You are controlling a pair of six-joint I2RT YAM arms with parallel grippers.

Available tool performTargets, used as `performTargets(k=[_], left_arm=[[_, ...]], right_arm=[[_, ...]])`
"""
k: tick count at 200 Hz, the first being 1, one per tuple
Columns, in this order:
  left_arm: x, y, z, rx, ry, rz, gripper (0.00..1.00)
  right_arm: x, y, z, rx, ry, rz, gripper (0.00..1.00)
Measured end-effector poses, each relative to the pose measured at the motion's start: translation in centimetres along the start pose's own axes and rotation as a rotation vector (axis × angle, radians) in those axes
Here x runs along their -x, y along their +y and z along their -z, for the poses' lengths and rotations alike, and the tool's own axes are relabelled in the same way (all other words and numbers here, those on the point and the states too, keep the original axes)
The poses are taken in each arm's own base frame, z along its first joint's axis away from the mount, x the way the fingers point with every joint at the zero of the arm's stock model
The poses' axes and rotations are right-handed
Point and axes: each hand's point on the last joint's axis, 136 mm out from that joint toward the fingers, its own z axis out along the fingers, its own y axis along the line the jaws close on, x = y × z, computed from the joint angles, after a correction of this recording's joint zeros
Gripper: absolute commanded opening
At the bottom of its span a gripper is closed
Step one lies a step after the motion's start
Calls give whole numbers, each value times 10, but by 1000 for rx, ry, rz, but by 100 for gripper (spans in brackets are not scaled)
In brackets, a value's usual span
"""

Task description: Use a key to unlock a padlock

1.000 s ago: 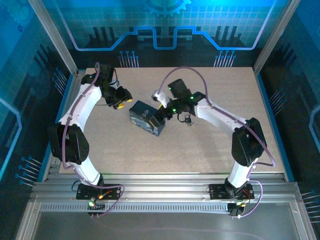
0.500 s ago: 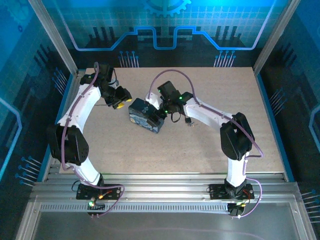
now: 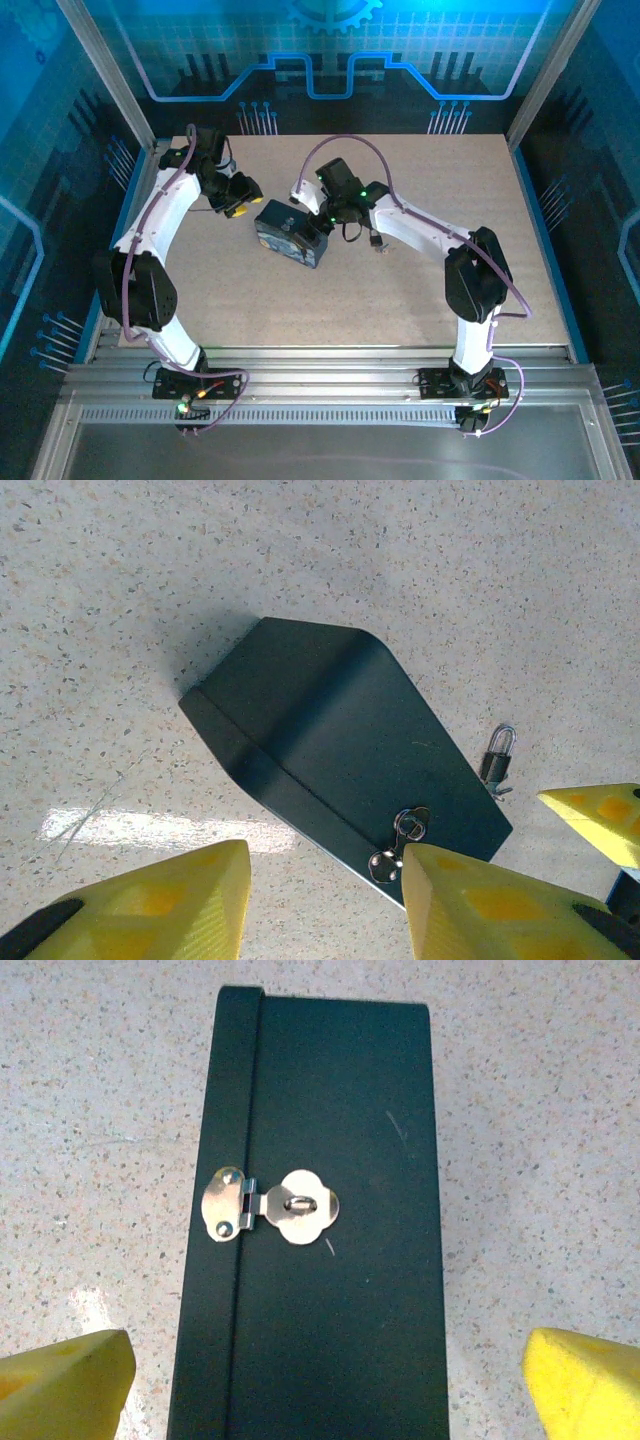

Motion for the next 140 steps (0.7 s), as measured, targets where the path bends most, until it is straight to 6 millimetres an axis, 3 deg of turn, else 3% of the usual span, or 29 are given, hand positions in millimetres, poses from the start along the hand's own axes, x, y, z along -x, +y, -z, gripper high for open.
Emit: performTargets(k=[29,79,116,140], left_arm=[[0,0,0,0,0,0,44],[1,1,0,0,-1,2,44],[1,1,1,0,-2,4,43],[1,1,0,1,-2,2,42]], right_arm=[[-2,0,-3,4,7,0,100],[-20,0,-25,71,43,-46,100],[-21,2,-25,144,23,-97,84],[-19,5,-21,206,-1,-168,80]])
